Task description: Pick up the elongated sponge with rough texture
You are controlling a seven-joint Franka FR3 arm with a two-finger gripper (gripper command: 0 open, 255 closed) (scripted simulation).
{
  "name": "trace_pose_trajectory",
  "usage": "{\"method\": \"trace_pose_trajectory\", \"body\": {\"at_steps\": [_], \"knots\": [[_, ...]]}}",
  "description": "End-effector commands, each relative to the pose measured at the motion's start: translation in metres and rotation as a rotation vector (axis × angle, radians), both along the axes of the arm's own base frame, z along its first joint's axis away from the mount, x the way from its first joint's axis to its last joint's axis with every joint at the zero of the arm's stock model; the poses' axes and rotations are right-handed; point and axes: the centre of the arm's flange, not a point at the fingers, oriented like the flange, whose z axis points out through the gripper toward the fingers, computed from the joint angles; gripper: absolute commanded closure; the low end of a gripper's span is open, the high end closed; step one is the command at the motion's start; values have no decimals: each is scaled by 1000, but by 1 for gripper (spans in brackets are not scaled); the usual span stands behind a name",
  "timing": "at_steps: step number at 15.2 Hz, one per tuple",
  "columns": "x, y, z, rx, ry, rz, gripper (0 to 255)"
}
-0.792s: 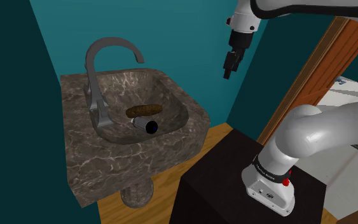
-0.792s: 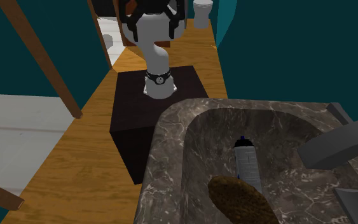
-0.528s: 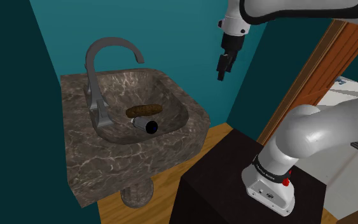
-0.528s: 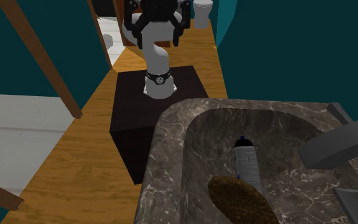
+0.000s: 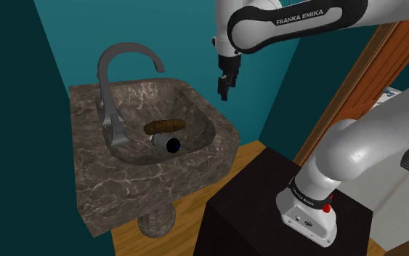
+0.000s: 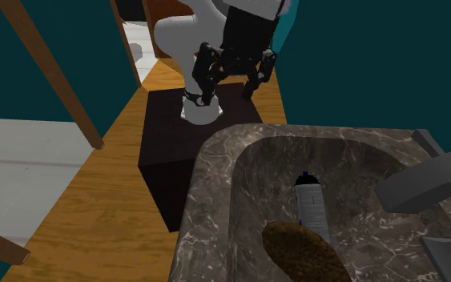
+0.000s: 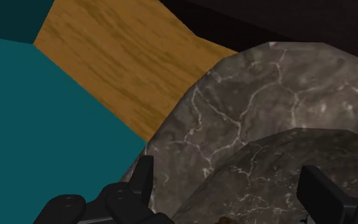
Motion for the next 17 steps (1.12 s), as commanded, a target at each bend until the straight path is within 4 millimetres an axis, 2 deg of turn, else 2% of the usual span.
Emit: {"method": "trace_pose_trajectory", "body": {"at_steps": [1, 9, 17], "knots": [[20, 17, -14, -40, 5, 34, 0], [91, 82, -85, -199, 26, 161, 0], [152, 143, -167, -359, 47, 288, 0]]}}
